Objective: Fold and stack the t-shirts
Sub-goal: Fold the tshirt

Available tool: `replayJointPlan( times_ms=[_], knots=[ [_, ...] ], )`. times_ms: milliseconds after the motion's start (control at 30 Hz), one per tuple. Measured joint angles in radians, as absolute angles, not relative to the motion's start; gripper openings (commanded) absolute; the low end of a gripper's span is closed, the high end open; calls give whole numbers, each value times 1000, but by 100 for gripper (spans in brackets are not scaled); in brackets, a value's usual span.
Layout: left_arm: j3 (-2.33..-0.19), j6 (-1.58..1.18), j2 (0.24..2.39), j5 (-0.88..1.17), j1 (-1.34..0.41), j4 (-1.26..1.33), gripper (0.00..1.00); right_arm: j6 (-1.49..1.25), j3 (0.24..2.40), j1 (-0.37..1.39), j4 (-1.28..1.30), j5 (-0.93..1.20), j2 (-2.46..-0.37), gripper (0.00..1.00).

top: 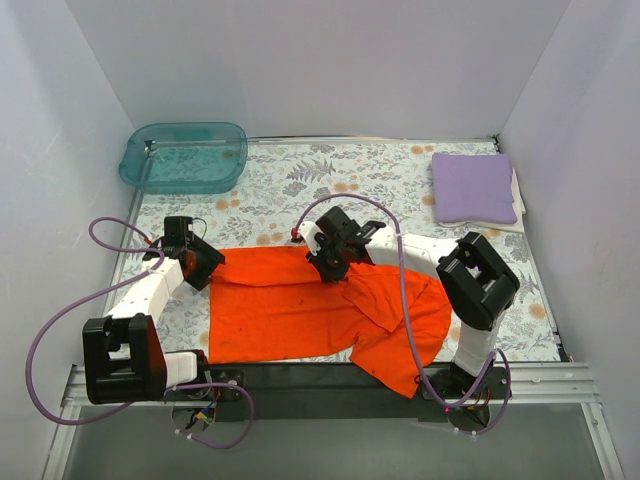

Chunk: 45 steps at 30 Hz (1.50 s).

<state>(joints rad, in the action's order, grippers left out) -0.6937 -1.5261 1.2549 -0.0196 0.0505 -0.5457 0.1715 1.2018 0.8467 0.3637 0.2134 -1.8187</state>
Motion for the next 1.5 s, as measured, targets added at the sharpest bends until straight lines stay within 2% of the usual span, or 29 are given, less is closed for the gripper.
replayJointPlan(
  times_ms=[233,400,467,733,1000,1200,1500],
  knots=[
    [-702,-1523,1237,-21,51,-586,52,182,1196,852,390,209,-1818,31],
    [-789,-1488,1207,-23,43,-653,54,149,1196,852,432,162,-1799,47],
    [-835,-1471,1203,-24,26,-662,54,128,1195,850,451,134,-1764,50],
    [-844,-1444,1237,-8,-84,-598,52,3,1131,753,470,10,-1565,49],
    [-772,-1449,1380,3,-88,-505,45,-136,956,416,496,-51,-1469,48],
    [-708,-1478,1421,-18,-78,-445,41,-199,880,258,495,-26,-1464,47],
    [-698,-1462,1422,-22,-19,-404,42,-313,854,110,435,83,-1443,48]
  ],
)
